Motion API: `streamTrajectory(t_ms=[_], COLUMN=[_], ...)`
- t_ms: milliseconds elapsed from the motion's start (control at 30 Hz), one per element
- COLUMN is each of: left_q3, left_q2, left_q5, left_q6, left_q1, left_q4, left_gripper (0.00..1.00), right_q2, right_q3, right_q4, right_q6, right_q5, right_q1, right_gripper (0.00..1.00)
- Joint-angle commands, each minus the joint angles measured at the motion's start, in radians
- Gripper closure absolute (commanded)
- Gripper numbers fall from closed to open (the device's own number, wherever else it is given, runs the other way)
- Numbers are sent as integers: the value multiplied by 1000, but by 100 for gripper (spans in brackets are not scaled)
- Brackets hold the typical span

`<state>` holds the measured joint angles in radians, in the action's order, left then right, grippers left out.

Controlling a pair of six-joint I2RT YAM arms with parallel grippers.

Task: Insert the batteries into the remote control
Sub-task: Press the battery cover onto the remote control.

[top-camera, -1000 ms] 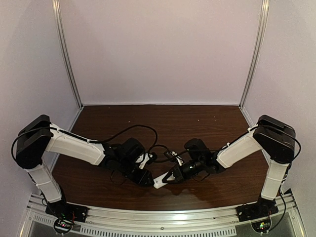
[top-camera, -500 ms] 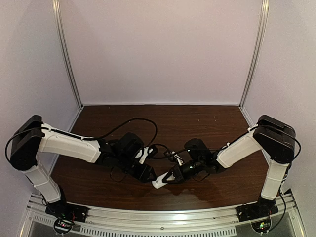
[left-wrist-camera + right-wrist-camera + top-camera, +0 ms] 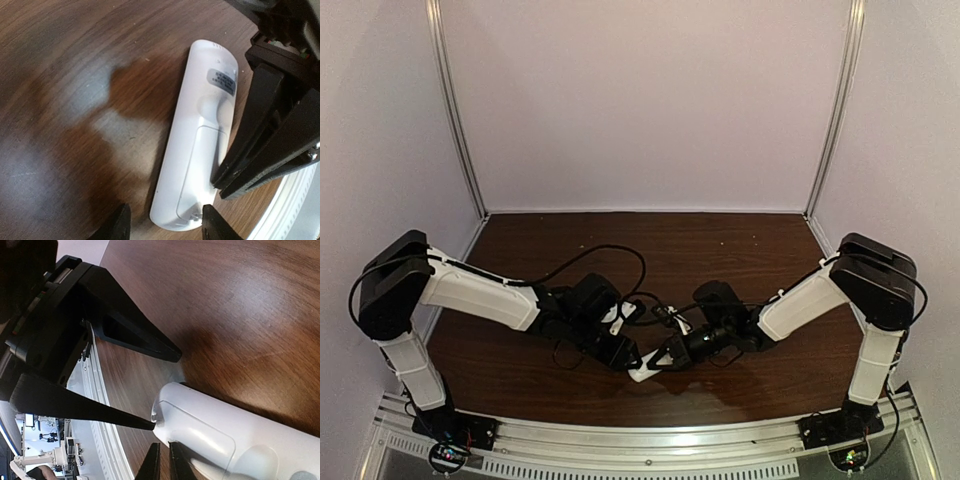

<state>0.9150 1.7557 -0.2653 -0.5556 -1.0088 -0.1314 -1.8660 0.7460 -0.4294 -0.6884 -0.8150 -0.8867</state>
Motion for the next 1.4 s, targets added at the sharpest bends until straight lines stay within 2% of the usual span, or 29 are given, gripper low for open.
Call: streamTrajectory(t_ms=[0, 1000, 1367], left_q3=[-1, -53, -72], left_q2=[16, 62, -30], left_q5=[13, 38, 37], left_q6=[13, 55, 45], left_q1=[1, -21, -10], left_q4=[17, -66, -82], left_gripper=[50, 53, 53], right_q2=[-69, -178, -162], right_q3=[-37, -54, -62], right_q4=[97, 145, 140], right_q6=[-8, -10, -16], right_q5=[145, 242, 239], right_q1=[15, 15, 17], right_gripper=[90, 89, 90])
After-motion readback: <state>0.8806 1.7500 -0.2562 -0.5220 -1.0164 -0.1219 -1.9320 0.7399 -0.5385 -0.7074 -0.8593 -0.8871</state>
